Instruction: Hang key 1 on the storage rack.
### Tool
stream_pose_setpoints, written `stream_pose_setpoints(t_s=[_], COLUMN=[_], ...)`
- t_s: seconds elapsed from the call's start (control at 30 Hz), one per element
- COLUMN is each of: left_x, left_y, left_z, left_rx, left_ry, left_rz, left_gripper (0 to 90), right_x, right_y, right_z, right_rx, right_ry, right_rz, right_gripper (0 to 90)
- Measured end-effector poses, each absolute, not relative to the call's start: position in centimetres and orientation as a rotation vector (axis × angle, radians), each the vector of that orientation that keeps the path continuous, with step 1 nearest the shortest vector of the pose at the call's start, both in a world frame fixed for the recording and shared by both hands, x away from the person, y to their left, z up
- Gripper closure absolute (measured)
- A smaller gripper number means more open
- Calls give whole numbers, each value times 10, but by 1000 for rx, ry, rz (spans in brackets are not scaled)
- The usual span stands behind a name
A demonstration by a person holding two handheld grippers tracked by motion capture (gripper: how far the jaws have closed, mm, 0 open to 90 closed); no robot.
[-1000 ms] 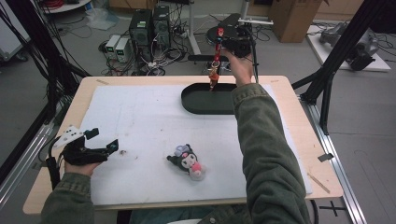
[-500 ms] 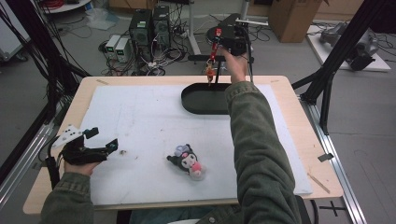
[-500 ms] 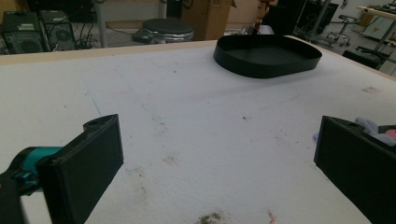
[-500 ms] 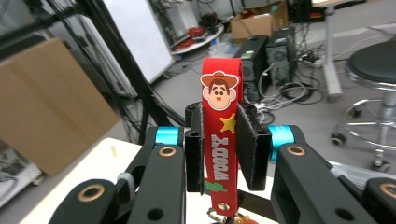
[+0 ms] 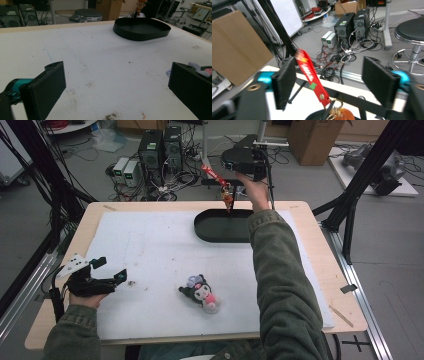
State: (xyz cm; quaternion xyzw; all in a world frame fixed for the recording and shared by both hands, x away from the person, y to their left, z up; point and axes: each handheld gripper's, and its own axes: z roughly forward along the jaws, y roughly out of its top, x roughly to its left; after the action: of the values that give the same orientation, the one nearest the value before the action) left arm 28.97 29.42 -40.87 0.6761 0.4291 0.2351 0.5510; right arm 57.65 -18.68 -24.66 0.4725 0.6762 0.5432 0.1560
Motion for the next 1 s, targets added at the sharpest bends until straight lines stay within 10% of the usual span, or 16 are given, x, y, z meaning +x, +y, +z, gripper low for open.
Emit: stream_pose_setpoints(t_s=[0.2, 1.0], left_x=[289, 290], left_y=[294, 293], left_z=[-408, -408], left_rx=[1597, 1602], left_ry=[1012, 1018], left_rz=[559, 564], left_gripper=[17, 17], right_x=[569, 515], right_y=[-194, -226], right_z=[-247, -244], right_rx=[1323, 1187], right_ry=[2007, 2125], right_rz=[1496, 1368], right_gripper=[5, 5])
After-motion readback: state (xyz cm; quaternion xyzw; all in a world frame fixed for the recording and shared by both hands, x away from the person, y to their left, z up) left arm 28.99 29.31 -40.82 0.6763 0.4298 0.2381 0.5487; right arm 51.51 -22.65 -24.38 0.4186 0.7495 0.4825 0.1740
